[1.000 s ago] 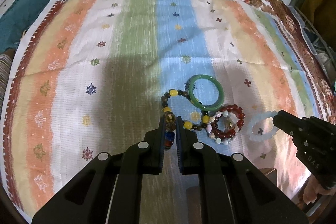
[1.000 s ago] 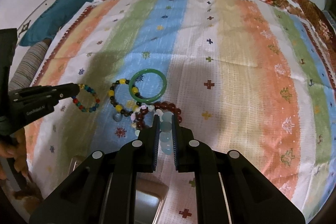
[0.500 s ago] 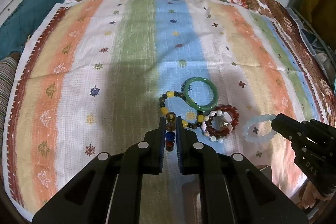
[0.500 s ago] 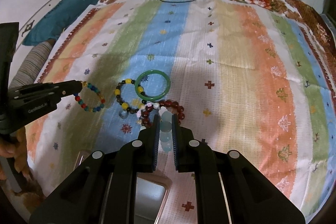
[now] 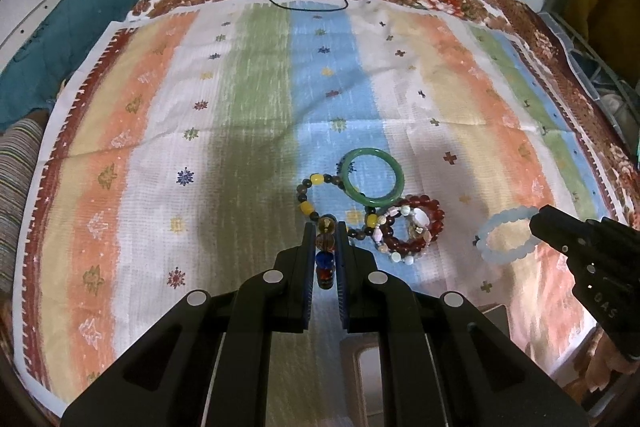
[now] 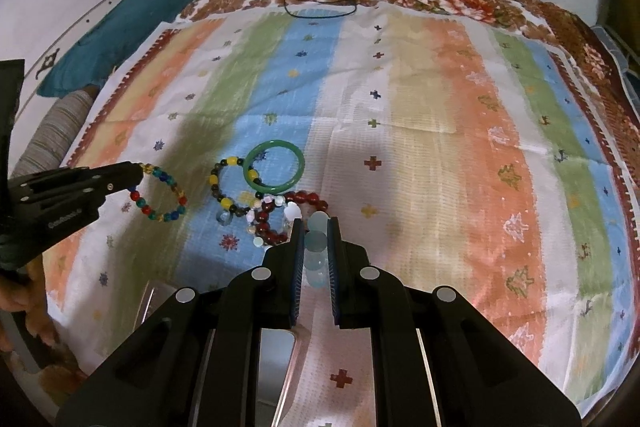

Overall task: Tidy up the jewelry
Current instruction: 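Lift both held bracelets and carry them toward the silver tin box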

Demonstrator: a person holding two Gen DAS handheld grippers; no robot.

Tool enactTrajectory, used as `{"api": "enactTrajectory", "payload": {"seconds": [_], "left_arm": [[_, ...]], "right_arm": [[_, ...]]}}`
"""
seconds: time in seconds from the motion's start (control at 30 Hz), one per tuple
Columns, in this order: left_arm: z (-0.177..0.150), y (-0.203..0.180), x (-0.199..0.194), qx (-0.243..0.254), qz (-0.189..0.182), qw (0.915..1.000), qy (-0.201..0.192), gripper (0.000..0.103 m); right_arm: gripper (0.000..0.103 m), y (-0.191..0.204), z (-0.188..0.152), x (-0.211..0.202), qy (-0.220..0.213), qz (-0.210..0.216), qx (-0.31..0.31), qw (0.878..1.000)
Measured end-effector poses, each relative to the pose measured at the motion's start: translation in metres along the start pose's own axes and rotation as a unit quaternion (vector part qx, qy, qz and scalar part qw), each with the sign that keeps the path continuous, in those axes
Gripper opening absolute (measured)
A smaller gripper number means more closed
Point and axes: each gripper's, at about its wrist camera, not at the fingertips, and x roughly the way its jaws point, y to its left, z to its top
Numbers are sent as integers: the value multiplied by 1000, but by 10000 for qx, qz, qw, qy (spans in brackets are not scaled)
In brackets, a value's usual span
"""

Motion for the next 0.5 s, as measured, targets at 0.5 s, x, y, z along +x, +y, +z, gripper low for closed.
{"api": "enactTrajectory", "payload": {"seconds": [0.5], "left_arm": [[-16, -11, -35, 135, -131, 9993, -320, 9]], "right_arm": [[12, 5, -13, -22, -264, -57, -55, 9996]]}}
